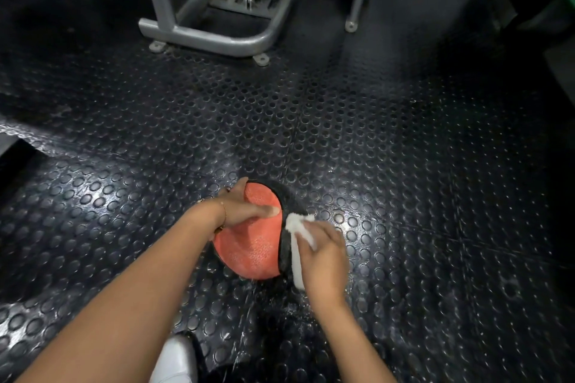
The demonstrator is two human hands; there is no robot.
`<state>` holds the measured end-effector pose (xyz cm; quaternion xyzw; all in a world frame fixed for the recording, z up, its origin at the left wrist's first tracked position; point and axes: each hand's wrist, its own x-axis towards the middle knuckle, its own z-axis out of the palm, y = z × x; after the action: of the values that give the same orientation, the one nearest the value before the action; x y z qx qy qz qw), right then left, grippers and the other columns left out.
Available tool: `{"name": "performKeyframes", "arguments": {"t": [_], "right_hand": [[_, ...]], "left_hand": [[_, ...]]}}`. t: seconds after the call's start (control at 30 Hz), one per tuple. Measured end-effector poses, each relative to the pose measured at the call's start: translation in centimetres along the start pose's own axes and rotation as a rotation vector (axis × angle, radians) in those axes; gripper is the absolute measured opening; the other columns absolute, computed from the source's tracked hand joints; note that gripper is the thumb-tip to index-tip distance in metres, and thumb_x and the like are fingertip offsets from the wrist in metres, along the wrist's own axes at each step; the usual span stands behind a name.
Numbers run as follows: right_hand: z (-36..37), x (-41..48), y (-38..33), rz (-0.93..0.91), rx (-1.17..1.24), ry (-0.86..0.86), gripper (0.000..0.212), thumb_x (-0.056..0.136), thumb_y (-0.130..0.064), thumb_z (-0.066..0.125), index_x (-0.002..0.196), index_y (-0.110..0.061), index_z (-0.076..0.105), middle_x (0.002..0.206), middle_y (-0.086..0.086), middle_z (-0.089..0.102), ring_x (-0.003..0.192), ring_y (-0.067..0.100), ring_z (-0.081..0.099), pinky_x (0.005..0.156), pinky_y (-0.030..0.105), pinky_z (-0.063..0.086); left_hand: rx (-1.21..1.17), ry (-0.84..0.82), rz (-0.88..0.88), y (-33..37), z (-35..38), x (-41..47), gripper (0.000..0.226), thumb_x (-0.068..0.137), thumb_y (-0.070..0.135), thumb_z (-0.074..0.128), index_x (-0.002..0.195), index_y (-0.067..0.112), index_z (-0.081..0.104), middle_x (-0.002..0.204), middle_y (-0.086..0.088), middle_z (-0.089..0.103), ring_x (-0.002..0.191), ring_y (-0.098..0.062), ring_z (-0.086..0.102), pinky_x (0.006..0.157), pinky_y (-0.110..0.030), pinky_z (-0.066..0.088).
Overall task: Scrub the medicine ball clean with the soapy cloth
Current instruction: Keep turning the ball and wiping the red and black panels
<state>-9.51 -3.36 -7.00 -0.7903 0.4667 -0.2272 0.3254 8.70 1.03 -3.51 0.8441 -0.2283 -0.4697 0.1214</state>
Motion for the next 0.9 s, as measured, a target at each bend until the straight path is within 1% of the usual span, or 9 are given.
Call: {"name": "performKeyframes", "arguments": {"t": [0.13, 0.2, 0.27, 0.37, 0.53, 0.67, 0.73, 0.8, 0.9], "right_hand": [[1.0, 3.2, -2.2, 0.000, -0.062, -0.037, 0.023, 0.088, -0.026, 0.057, 0.109, -0.026, 0.066, 0.110, -0.007, 0.058, 0.106, 0.014, 0.047, 0.079, 0.028, 0.041], [1.2, 2.2, -1.9, -0.042, -0.042, -0.003, 0.023, 0.085, -0.020, 0.060, 0.107, -0.023, 0.067, 0.108, -0.004, 0.061, 0.101, 0.018, 0.050, 0.076, 0.029, 0.043], [1.1, 0.1, -0.8, -0.116, -0.026, 0.032, 0.023, 0.080, -0.014, 0.063, 0.101, -0.019, 0.069, 0.101, 0.000, 0.063, 0.093, 0.023, 0.054, 0.070, 0.029, 0.044], [0.5, -1.3, 0.7, -0.166, -0.055, -0.004, 0.023, 0.077, -0.019, 0.059, 0.096, -0.018, 0.071, 0.098, -0.001, 0.064, 0.087, 0.023, 0.058, 0.066, 0.030, 0.048], [-0.1, 1.5, -0.7, 0.024, 0.065, -0.092, 0.021, 0.088, -0.024, 0.057, 0.107, -0.026, 0.067, 0.106, -0.011, 0.057, 0.101, 0.010, 0.048, 0.074, 0.024, 0.037], [-0.4, 1.2, -0.8, 0.056, -0.001, -0.141, 0.024, 0.089, -0.032, 0.054, 0.111, -0.029, 0.063, 0.106, -0.013, 0.051, 0.096, 0.003, 0.040, 0.071, 0.022, 0.032], [-0.6, 2.0, 0.1, 0.170, 0.056, -0.156, 0.023, 0.090, -0.032, 0.054, 0.111, -0.028, 0.063, 0.104, -0.010, 0.056, 0.088, 0.006, 0.049, 0.063, 0.021, 0.037], [-0.6, 3.5, 0.6, 0.268, 0.083, -0.180, 0.024, 0.090, -0.031, 0.055, 0.111, -0.026, 0.063, 0.100, -0.001, 0.065, 0.082, 0.014, 0.059, 0.065, 0.026, 0.046], [-0.8, 3.9, 0.2, 0.214, 0.014, -0.231, 0.023, 0.089, -0.030, 0.056, 0.111, -0.026, 0.064, 0.100, -0.003, 0.066, 0.086, 0.016, 0.060, 0.072, 0.030, 0.049]], "left_hand": [[-0.016, 0.029, -0.005, 0.3, 0.3, -0.2, 0.109, 0.072, 0.062, 0.066, 0.150, 0.033, -0.004, 0.157, -0.012, 0.005, 0.141, -0.037, 0.017, 0.106, -0.052, 0.030], [-0.027, 0.043, -0.008, 0.3, 0.3, -0.1, 0.109, 0.072, 0.061, 0.067, 0.150, 0.033, -0.003, 0.157, -0.014, 0.006, 0.141, -0.037, 0.018, 0.107, -0.052, 0.030], [-0.024, 0.043, -0.012, 0.2, 0.2, -0.1, 0.108, 0.073, 0.061, 0.066, 0.150, 0.033, -0.003, 0.157, -0.015, 0.002, 0.143, -0.036, 0.011, 0.110, -0.051, 0.023], [-0.026, 0.026, -0.006, -0.2, 0.1, -0.1, 0.107, 0.074, 0.061, 0.065, 0.150, 0.033, -0.004, 0.157, -0.015, -0.002, 0.144, -0.035, 0.005, 0.112, -0.050, 0.018], [-0.032, 0.024, 0.024, -0.5, 0.7, -0.9, 0.109, 0.073, 0.059, 0.068, 0.148, 0.035, -0.007, 0.156, -0.012, -0.012, 0.143, -0.037, 0.008, 0.112, -0.050, 0.023], [0.001, 0.051, 0.057, -1.2, 2.4, -1.8, 0.113, 0.068, 0.061, 0.071, 0.146, 0.039, -0.007, 0.155, -0.011, -0.010, 0.138, -0.040, 0.022, 0.112, -0.046, 0.028], [0.008, 0.096, 0.062, -1.6, 3.4, -2.1, 0.113, 0.066, 0.062, 0.071, 0.145, 0.041, -0.006, 0.154, -0.009, -0.007, 0.137, -0.041, 0.024, 0.111, -0.049, 0.029], [0.024, 0.123, 0.053, -1.7, 4.1, -2.3, 0.114, 0.065, 0.064, 0.071, 0.144, 0.041, -0.008, 0.154, -0.008, -0.011, 0.138, -0.043, 0.021, 0.111, -0.052, 0.028], [-0.010, 0.107, 0.042, -2.0, 4.0, -2.6, 0.116, 0.066, 0.059, 0.074, 0.145, 0.040, -0.009, 0.154, -0.009, -0.012, 0.137, -0.044, 0.022, 0.111, -0.052, 0.028]]}}
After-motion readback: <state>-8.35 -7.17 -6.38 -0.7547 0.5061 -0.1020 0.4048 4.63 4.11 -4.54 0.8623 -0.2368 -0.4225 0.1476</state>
